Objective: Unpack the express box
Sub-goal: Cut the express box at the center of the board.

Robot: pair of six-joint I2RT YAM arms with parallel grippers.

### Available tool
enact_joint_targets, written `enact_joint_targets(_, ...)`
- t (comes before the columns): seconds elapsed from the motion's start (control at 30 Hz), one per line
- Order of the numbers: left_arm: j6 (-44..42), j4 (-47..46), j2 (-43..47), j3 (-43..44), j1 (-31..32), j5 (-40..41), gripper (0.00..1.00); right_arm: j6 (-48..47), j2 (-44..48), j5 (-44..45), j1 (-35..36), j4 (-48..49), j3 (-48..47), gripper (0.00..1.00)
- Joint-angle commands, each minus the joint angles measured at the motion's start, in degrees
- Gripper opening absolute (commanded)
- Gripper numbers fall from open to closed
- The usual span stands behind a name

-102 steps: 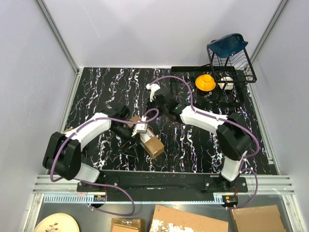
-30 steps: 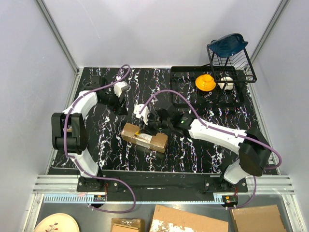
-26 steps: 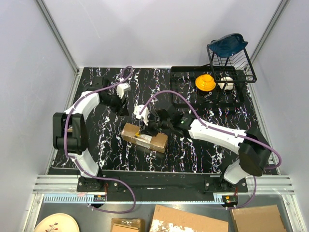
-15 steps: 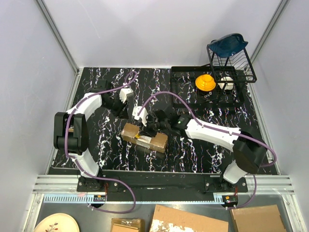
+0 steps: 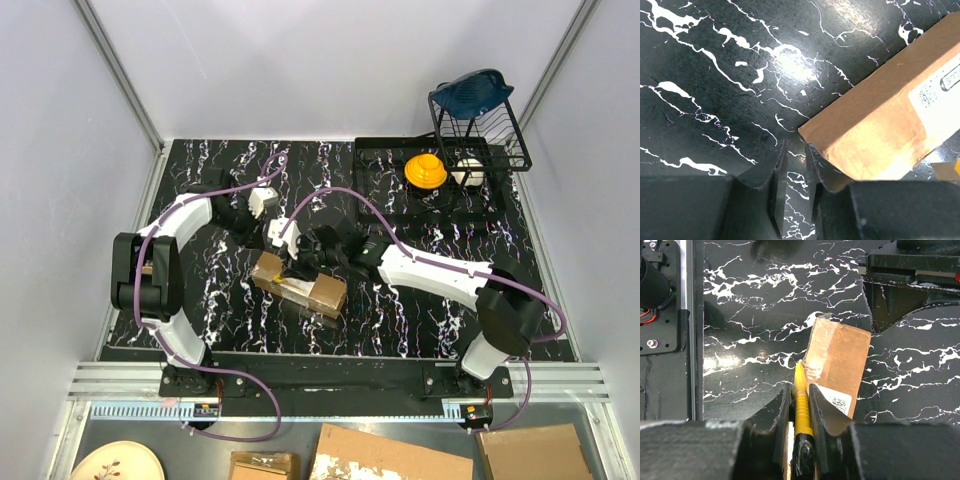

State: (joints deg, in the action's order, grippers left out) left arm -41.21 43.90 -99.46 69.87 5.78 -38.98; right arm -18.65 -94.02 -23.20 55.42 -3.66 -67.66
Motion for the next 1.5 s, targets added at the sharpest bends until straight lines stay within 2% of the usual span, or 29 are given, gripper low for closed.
enact_joint_targets(0.0, -1.5, 1.6, 3.6, 2.3, 0.0, -1.2, 0.23, -1.0, 1.7, 1.1, 1.0, 3.1, -2.1, 0.0)
enact_joint_targets(0.1, -1.8, 3.8, 3.9, 3.5, -0.1, -3.6, 0.26, -1.2, 1.2, 1.3, 1.1, 3.0, -2.0, 0.0)
enact_joint_targets(0.27, -5.1, 8.5, 4.1, 4.5, 0.0, -5.7, 0.37, -1.6, 0.7, 2.4, 1.1, 3.1, -0.9, 0.0)
enact_joint_targets(0.47, -6.7, 9.3, 3.4, 3.9, 1.7, -4.5, 0.41, -2.5, 0.8, 3.3, 1.1, 4.9, -1.0, 0.0)
enact_joint_targets(0.93, -4.3, 1.3, 0.6, -1.8, 5.9, 6.5, 0.38, -1.1, 0.9, 2.5, 1.1, 4.0, -0.1, 0.0)
enact_joint_targets(1.47, -5.0, 0.5, 0.8, -3.1, 6.3, 8.0, 0.37, -0.9, -0.6, 3.1, 1.1, 4.1, 1.2, 0.0)
